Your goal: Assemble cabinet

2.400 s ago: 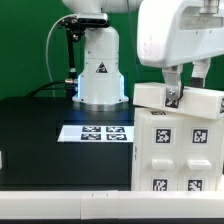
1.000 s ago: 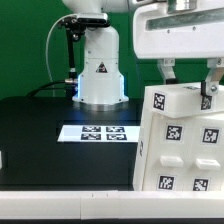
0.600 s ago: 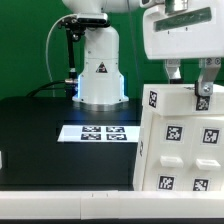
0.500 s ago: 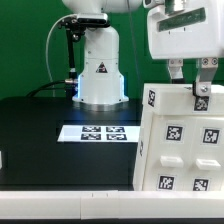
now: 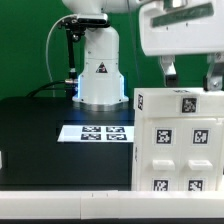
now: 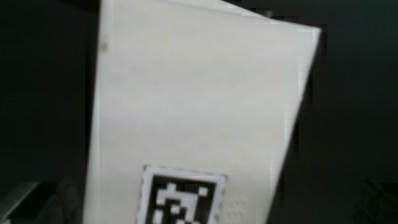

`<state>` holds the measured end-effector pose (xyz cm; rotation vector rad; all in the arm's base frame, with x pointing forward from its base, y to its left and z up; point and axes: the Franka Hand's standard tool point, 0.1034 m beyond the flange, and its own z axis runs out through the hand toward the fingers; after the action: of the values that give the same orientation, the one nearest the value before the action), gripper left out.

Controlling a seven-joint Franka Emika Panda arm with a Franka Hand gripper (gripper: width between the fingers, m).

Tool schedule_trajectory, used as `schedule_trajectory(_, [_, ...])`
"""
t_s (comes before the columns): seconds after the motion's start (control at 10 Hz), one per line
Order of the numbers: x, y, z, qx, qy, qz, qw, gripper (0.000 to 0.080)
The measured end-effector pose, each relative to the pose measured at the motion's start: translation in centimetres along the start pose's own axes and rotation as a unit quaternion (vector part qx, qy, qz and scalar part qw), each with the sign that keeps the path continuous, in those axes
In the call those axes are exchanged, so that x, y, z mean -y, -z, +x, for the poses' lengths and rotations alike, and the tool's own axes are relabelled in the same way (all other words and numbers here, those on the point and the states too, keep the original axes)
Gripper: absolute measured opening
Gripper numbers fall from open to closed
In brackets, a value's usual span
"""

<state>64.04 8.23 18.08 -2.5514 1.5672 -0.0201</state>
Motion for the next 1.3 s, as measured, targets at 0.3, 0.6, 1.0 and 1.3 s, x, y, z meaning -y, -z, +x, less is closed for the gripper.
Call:
schedule_trajectory(0.3, [0.1,0.3,-0.6,0.008,0.130,-0.002,0.991,0.0798])
schedule_trajectory(0.6, [0.1,-0.2,-0.1,0.008,0.334,-0.003,0.942,0.0797])
schedule_trajectory(1.0, [0.9,-0.6,-0.3,0.020,0.542,-0.020,0.840,0.0797])
schedule_trajectory(1.3, [0.3,-0.3,0.2,0.034,0.698,-0.033,0.715,0.0797])
